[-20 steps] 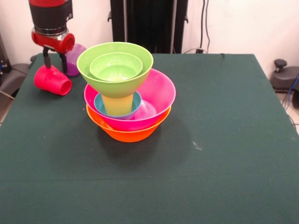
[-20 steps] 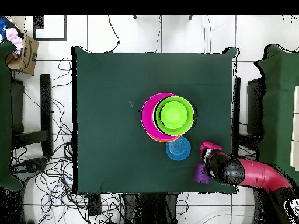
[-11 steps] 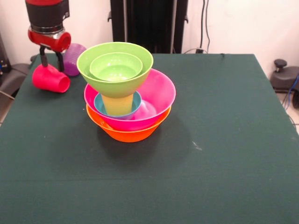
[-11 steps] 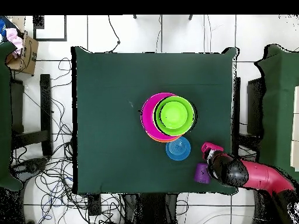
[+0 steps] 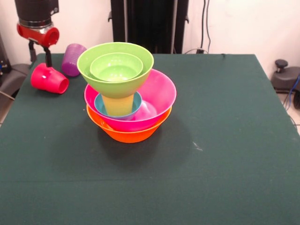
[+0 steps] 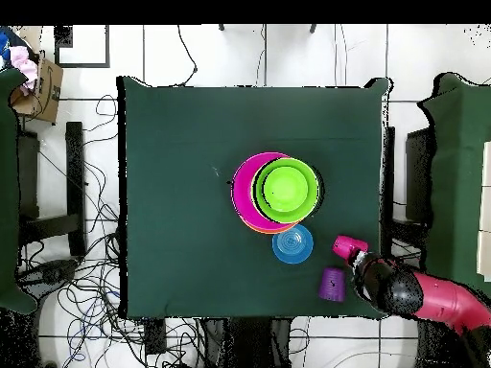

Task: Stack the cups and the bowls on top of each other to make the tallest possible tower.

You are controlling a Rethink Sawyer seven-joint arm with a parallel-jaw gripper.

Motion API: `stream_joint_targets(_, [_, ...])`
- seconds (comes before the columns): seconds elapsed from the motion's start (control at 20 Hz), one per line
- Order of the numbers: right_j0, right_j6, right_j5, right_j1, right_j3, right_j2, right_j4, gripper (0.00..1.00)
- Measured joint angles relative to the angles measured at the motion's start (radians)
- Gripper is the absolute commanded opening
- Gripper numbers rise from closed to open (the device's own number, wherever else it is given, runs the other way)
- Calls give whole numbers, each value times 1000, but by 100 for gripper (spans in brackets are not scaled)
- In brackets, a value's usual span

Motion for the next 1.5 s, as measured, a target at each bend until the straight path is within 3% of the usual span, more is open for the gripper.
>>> stream_joint_targets(0.75, [-24,0,0,-72,0,8,0,100])
stream_joint_targets(1.5, [-27,0,0,11,0,8,-3,100])
